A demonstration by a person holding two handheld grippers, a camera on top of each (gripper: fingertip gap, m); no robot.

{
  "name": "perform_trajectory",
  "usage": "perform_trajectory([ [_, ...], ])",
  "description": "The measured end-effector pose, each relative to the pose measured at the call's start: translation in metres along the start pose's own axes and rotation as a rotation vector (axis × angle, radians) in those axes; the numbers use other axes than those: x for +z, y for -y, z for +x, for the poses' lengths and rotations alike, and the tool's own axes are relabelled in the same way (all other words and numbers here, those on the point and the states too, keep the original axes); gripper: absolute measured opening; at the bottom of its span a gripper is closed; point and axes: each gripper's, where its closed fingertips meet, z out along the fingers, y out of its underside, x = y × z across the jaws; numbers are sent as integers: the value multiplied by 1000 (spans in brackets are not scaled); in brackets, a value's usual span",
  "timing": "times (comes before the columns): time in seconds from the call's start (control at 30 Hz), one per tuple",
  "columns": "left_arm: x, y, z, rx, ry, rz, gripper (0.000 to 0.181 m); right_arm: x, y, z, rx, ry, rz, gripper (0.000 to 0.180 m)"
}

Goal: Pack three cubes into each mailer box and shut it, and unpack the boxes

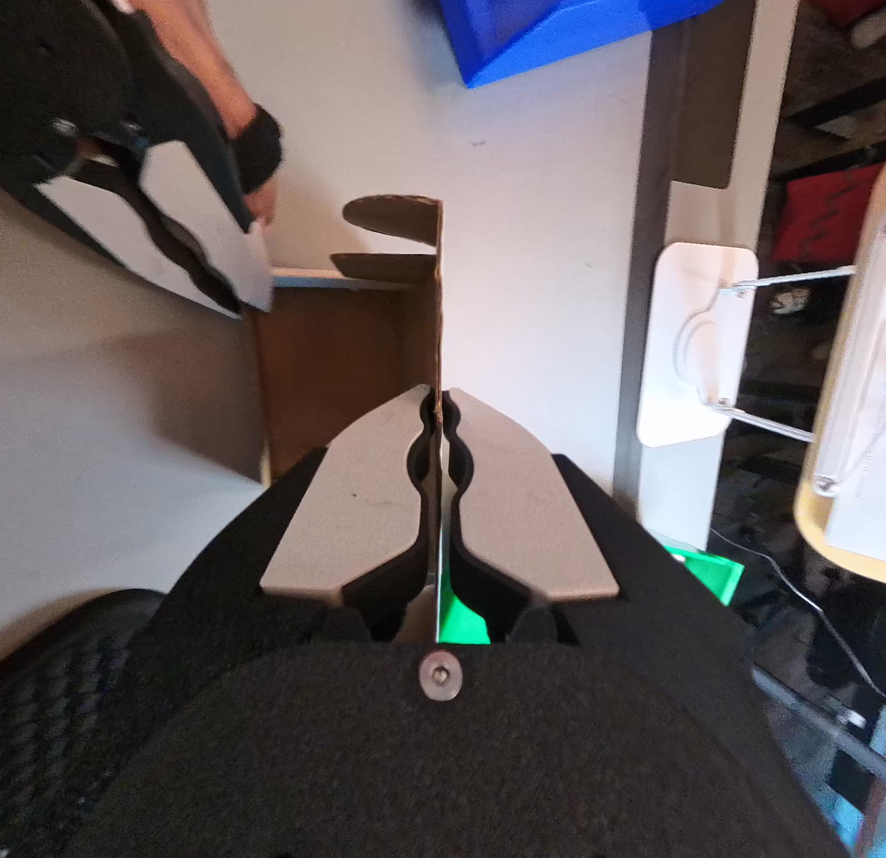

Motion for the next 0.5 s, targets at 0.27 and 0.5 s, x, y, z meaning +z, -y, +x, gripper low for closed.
perform_trajectory([
  [0.27,-6,5,15,1,-84,24,7,62,-23,69,-30,-90,-162,2],
  [0.5,-15,9,30,7,-163,65,5,141,-54,46,-18,55,-248,8],
])
